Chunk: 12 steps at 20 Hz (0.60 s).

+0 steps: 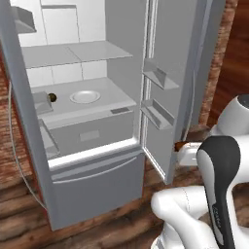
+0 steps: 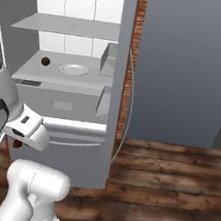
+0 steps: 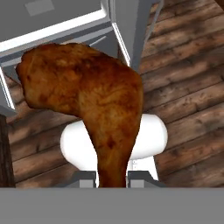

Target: Retrieve the chicken drumstick from the fridge and place it on the cutting board.

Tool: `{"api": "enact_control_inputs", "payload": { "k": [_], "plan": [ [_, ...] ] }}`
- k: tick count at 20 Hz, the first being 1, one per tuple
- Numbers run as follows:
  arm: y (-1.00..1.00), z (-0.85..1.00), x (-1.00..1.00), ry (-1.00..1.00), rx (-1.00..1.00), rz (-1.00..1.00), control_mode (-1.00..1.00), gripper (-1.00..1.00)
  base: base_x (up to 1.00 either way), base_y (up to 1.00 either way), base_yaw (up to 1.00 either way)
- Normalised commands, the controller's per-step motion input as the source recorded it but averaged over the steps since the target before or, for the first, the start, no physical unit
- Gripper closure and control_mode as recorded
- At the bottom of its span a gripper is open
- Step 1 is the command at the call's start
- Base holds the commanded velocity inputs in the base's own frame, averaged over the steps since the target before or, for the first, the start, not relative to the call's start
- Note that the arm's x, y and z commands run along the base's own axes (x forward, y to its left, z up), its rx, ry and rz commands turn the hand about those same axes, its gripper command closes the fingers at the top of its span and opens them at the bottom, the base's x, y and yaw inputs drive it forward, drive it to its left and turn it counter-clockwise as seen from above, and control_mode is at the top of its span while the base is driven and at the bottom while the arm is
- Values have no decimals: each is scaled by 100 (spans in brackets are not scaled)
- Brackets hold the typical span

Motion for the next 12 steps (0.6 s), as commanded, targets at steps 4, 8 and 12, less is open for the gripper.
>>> {"api": "enact_control_inputs", "payload": {
  "k": [4,8,12],
  "plan": [
    [0,0,0,0,0,0,100,100,-59,0,-41],
    [0,0,0,0,0,0,100,100,-46,-2,-38],
    [0,0,0,0,0,0,100,100,-32,-5,-37]
  ]
}}
